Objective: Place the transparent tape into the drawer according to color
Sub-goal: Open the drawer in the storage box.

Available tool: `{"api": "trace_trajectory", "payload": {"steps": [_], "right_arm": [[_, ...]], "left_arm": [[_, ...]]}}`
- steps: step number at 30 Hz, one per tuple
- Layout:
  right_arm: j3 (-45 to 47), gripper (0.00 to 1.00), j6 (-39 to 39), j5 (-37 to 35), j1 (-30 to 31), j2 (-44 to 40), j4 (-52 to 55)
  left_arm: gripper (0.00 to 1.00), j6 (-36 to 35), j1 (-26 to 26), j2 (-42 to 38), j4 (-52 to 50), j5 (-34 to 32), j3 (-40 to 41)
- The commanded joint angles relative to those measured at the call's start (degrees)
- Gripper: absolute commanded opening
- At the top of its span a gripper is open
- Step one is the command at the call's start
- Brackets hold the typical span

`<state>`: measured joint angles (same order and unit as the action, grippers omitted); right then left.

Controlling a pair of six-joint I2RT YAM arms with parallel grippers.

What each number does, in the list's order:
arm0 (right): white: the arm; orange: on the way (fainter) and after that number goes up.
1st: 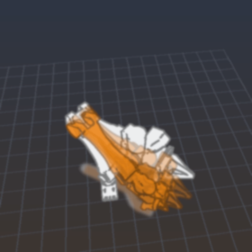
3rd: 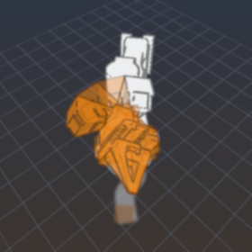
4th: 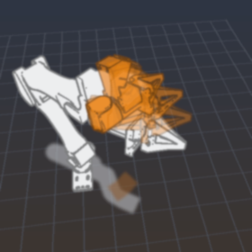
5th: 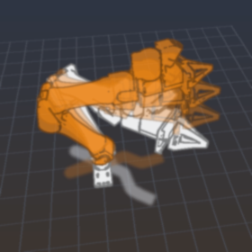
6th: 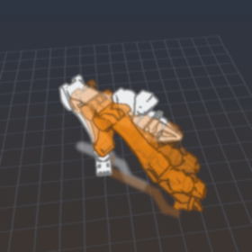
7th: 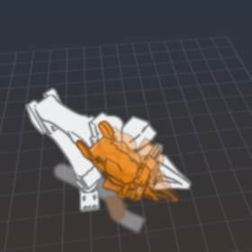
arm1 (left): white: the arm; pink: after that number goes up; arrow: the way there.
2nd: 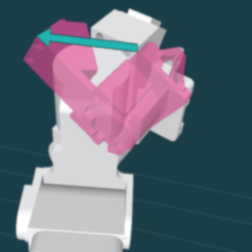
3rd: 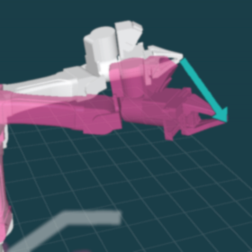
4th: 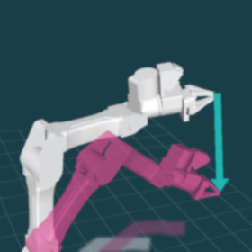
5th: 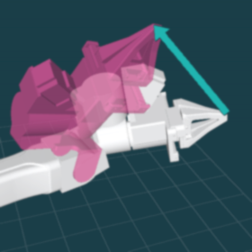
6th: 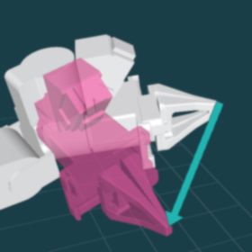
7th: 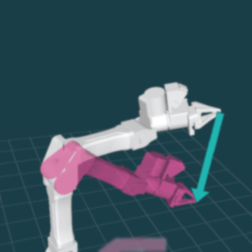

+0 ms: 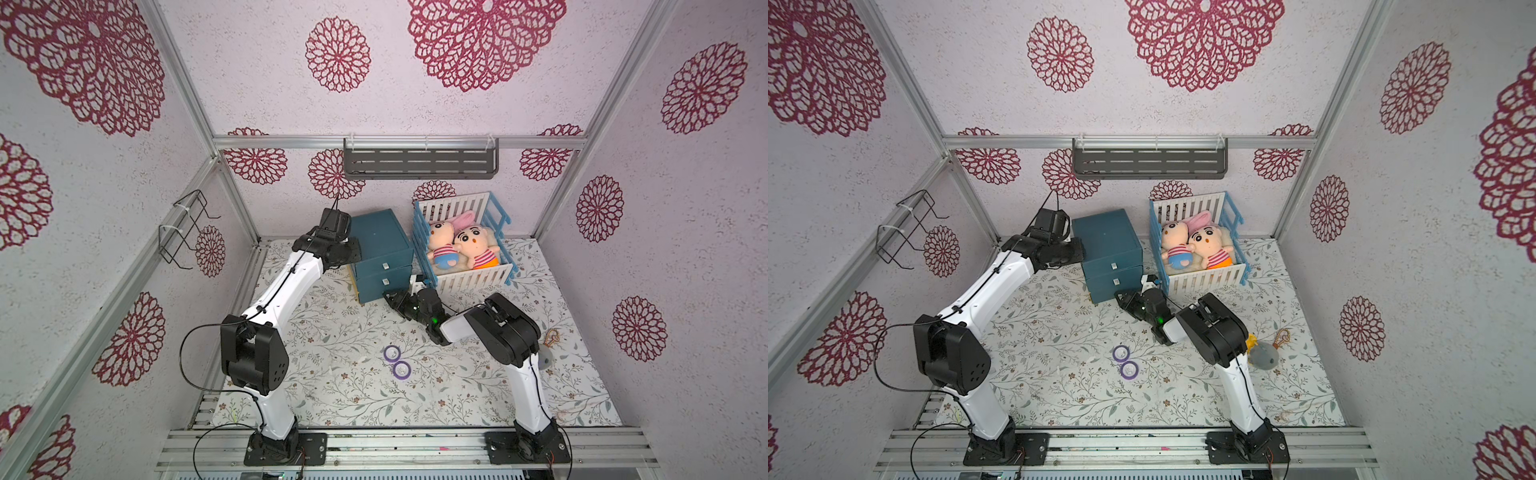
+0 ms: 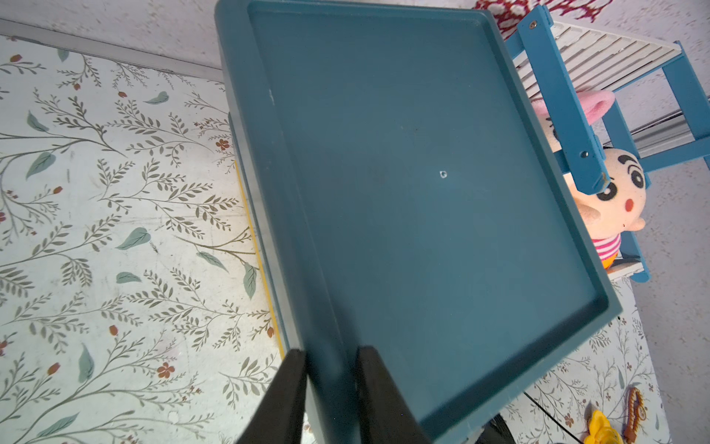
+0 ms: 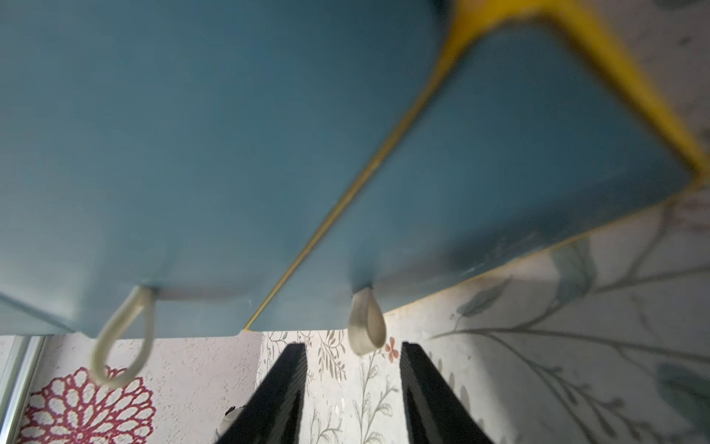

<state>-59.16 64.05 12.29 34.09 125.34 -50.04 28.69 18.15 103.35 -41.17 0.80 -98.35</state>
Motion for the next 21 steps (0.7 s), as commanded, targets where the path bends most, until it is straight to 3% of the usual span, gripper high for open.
{"api": "trace_trajectory", "payload": {"steps": [1, 14, 21], "right_arm": [[-1.57, 0.46, 0.68, -1.39, -0.50, 0.93, -1.24], [-3.99, 0.44, 0.81, -2.84, -0.60, 2.82, -1.17], [-4.56, 0.36, 0.99, -3.32, -0.75, 3.18, -1.23]], "left_arm": [[0.27, -1.29, -0.01, -2.01, -2.53, 1.50, 1.05], [0.27, -1.27, 0.04, -2.01, -2.69, 1.64, 1.09], [0.27, -1.37, 0.01, -1.99, -2.70, 1.60, 1.05]]}}
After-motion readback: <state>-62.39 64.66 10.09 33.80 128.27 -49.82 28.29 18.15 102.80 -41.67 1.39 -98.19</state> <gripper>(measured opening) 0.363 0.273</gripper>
